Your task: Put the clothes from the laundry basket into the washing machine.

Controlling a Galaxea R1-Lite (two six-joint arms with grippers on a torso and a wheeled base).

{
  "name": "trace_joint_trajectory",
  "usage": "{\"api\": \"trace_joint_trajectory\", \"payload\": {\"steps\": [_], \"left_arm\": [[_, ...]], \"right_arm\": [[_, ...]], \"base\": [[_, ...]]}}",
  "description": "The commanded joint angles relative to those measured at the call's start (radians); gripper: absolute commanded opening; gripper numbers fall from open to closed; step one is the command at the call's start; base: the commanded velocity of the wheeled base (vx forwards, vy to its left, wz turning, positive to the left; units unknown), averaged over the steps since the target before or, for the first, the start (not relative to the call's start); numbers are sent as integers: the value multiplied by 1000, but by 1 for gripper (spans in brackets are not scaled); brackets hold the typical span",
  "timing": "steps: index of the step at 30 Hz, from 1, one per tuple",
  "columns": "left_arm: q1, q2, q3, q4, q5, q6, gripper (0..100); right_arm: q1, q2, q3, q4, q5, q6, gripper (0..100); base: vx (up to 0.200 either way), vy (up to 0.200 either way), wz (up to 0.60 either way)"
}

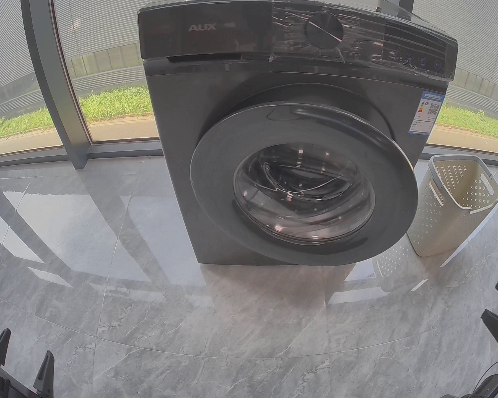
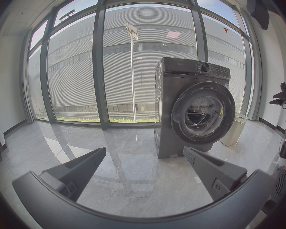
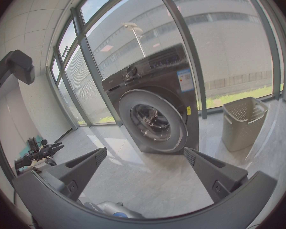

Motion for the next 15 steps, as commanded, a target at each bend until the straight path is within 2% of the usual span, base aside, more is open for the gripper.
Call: {"api": "trace_joint_trajectory", "payload": {"steps": [1, 5, 6, 7, 15], "left_arm": [[-1, -12, 17, 1, 0, 2, 100], [-1, -12, 17, -1, 0, -1, 100], [-2, -12, 17, -1, 0, -1, 100], [-2, -12, 17, -1, 0, -1, 100], [-2, -12, 17, -1, 0, 1, 100]], "right_arm": [[118, 396, 19, -182, 40, 30, 100], [118, 474, 12, -222, 64, 12, 100], [118, 520, 12, -260, 84, 10, 100], [118, 540, 13, -276, 87, 9, 0], [116, 720, 18, -385, 113, 24, 0]], "base": [[0, 0, 0], [0, 0, 0], [0, 0, 0], [200, 0, 0], [200, 0, 0]]}}
